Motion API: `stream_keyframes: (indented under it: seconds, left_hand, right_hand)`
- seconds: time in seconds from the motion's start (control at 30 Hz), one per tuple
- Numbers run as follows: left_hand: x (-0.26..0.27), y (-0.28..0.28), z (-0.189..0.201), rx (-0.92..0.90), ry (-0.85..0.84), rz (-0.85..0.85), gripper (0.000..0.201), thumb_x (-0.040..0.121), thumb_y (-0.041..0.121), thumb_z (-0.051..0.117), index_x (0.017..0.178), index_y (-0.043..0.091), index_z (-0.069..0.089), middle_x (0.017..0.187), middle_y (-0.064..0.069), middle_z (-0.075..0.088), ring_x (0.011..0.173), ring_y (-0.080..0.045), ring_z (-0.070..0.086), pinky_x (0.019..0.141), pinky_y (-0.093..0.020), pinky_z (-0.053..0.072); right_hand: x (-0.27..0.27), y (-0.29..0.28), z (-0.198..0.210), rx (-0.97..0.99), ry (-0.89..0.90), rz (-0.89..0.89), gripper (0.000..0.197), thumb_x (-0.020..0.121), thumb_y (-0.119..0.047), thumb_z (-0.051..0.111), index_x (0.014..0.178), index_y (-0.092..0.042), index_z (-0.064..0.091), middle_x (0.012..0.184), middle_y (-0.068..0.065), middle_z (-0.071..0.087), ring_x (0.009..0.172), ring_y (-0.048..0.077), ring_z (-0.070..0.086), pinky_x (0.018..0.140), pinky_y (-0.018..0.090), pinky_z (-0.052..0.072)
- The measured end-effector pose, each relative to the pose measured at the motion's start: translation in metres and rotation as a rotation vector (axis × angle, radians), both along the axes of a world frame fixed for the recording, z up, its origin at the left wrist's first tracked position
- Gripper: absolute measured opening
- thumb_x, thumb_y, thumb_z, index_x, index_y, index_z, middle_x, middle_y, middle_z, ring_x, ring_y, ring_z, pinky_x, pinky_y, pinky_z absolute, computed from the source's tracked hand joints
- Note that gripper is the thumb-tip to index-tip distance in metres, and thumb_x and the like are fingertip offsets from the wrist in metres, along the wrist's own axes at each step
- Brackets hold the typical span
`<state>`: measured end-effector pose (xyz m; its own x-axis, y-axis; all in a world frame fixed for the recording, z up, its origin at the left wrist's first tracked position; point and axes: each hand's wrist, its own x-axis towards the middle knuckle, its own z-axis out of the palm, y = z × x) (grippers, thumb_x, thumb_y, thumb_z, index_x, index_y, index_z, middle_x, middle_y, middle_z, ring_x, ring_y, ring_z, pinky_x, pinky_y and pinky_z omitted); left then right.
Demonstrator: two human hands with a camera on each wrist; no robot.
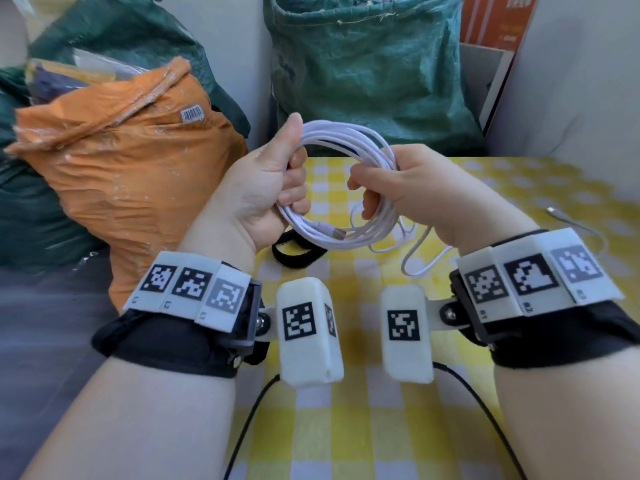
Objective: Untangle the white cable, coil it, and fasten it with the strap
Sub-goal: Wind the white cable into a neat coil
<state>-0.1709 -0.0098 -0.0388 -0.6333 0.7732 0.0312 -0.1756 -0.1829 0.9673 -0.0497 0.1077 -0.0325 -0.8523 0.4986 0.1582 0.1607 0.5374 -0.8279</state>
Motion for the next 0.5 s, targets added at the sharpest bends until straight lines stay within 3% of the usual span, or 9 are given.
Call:
stream_keyframes:
  seconds: [0.07,0.17,0.27,0.33,0.43,0.5]
  left_hand:
    - [-0.001,0.0,-0.001,-0.051,-0.031,0.01,0.044,0.095,0.045,0.046,0.061,0.019,0.038,0.044,0.005,0.031,0.04,-0.011,0.03,0.045,-0.022,0.031]
    - [-0.002,-0.004,0.0,-0.187,0.05,0.018,0.035,0.091,0.031,0.046,0.061,0.014,0.05,0.053,0.0,0.043,0.049,-0.015,0.039,0.051,-0.025,0.04]
    - [-0.002,-0.009,0.001,-0.244,0.146,-0.035,0.03,0.087,0.019,0.041,0.069,0.006,0.062,0.058,-0.006,0.046,0.053,-0.018,0.04,0.059,-0.031,0.04]
    - [-0.001,-0.01,0.002,-0.286,0.249,-0.081,0.032,0.089,0.018,0.042,0.073,0.002,0.065,0.057,-0.009,0.049,0.05,-0.019,0.04,0.057,-0.031,0.04]
    - [0.003,-0.009,0.001,-0.386,0.409,-0.16,0.04,0.095,0.036,0.048,0.084,0.0,0.063,0.05,-0.006,0.047,0.042,-0.018,0.037,0.052,-0.03,0.036]
    - [0.004,-0.01,0.0,-0.425,0.457,-0.192,0.055,0.086,0.057,0.047,0.078,0.005,0.062,0.044,-0.001,0.043,0.041,-0.017,0.034,0.052,-0.029,0.035]
  right_hand:
    - [-0.001,0.0,0.0,0.018,0.013,-0.028,0.024,0.094,-0.024,0.05,0.074,-0.017,0.061,0.057,-0.002,0.055,0.057,0.018,0.06,0.058,0.027,0.049]
    - [-0.001,0.001,0.001,0.099,-0.024,-0.053,0.024,0.094,-0.022,0.048,0.073,-0.021,0.059,0.057,-0.005,0.048,0.047,0.013,0.056,0.046,0.019,0.044]
    - [0.002,0.0,0.003,0.188,-0.105,-0.01,0.023,0.094,-0.025,0.049,0.076,-0.022,0.062,0.056,-0.006,0.049,0.045,0.01,0.054,0.041,0.016,0.039]
    - [0.003,-0.003,0.004,0.237,-0.169,0.045,0.022,0.094,-0.027,0.05,0.078,-0.021,0.064,0.054,-0.006,0.048,0.047,0.011,0.051,0.043,0.018,0.038]
    - [0.002,-0.008,0.004,0.268,-0.216,0.109,0.025,0.094,-0.032,0.053,0.073,-0.023,0.063,0.046,-0.01,0.047,0.046,0.01,0.045,0.044,0.019,0.037]
    - [0.001,-0.01,0.004,0.291,-0.207,0.109,0.023,0.093,-0.031,0.055,0.074,-0.023,0.064,0.044,-0.011,0.048,0.044,0.007,0.043,0.045,0.02,0.038]
